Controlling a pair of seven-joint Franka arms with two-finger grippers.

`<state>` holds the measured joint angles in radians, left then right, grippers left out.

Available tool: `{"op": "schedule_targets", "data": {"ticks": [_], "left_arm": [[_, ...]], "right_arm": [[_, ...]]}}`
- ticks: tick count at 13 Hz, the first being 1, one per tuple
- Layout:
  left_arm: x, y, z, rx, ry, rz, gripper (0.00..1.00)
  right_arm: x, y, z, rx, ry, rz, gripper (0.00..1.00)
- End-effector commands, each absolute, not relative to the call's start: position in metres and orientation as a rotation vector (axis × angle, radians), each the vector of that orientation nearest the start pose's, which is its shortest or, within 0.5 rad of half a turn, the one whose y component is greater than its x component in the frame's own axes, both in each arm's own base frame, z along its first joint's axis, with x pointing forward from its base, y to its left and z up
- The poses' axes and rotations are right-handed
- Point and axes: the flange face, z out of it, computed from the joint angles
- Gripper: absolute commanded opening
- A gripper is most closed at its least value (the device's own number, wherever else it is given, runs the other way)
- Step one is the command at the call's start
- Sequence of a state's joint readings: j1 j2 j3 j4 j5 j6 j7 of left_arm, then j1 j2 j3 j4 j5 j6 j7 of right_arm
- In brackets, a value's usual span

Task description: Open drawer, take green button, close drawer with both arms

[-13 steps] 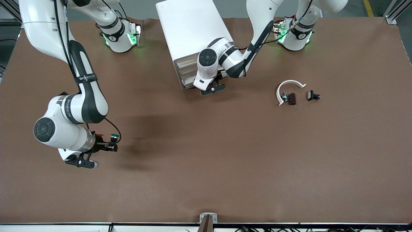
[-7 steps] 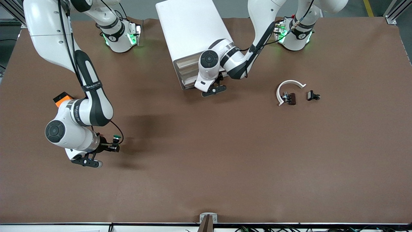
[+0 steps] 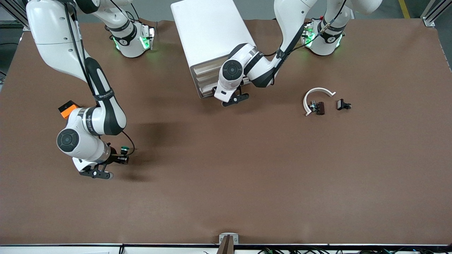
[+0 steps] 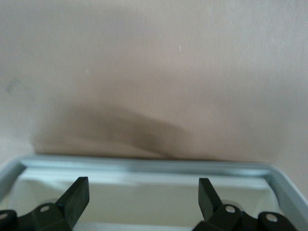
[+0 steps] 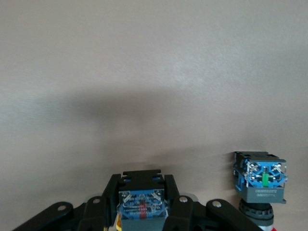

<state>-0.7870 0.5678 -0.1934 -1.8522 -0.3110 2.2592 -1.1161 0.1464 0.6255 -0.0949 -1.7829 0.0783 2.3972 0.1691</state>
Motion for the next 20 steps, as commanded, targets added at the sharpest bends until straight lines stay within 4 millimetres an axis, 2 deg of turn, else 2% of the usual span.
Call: {"op": "schedule_targets", "data": {"ticks": [1, 3, 5, 6, 8, 9, 11, 13, 14, 16, 19, 20], "left_arm": [[0.337, -0.526, 0.222, -3.044, -0.603, 0.687, 1.00], [0.334, -0.528, 0.222, -3.036, -0.633, 0.721, 1.00], [0.350, -0.523, 0.228, -3.041, -0.663, 0.718, 1.00], [0.369, -0.518, 0.238, -3.045, -0.691, 0.710, 1.00], [0.426, -0.490, 0.259, -3.051, -0.805, 0.719, 1.00], [0.455, -0.471, 0.269, -3.057, -0.872, 0.710, 1.00], [0.511, -0.427, 0.290, -3.072, -0.937, 0.569, 1.00], [0.556, -0.379, 0.322, -3.056, -0.965, 0.442, 1.00], [0.578, -0.352, 0.346, -3.048, -0.984, 0.372, 1.00], [0.607, -0.298, 0.391, -3.017, -1.035, 0.252, 1.00], [0.624, -0.227, 0.461, -2.994, -1.166, 0.096, 1.00], [0.624, -0.208, 0.478, -2.995, -1.143, 0.060, 1.00]], "right_arm": [[0.650, 0.026, 0.204, -3.134, 0.254, 0.005, 0.00], [0.649, 0.018, 0.199, -3.133, 0.273, 0.017, 0.00], [0.647, 0.016, 0.196, -3.133, 0.279, 0.029, 0.00], [0.647, 0.016, 0.196, -3.133, 0.279, 0.034, 0.00], [0.645, 0.020, 0.189, -3.134, 0.278, 0.056, 0.00], [0.644, 0.024, 0.187, -3.134, 0.284, 0.063, 0.00], [0.644, 0.030, 0.186, -3.131, 0.280, 0.064, 0.00], [0.643, 0.034, 0.185, -3.127, 0.278, 0.067, 0.00], [0.644, 0.038, 0.185, -3.127, 0.270, 0.067, 0.00], [0.644, 0.042, 0.183, -3.127, 0.277, 0.067, 0.00], [0.645, 0.049, 0.182, -3.127, 0.289, 0.060, 0.00], [0.645, 0.048, 0.181, -3.127, 0.291, 0.059, 0.00]]}}
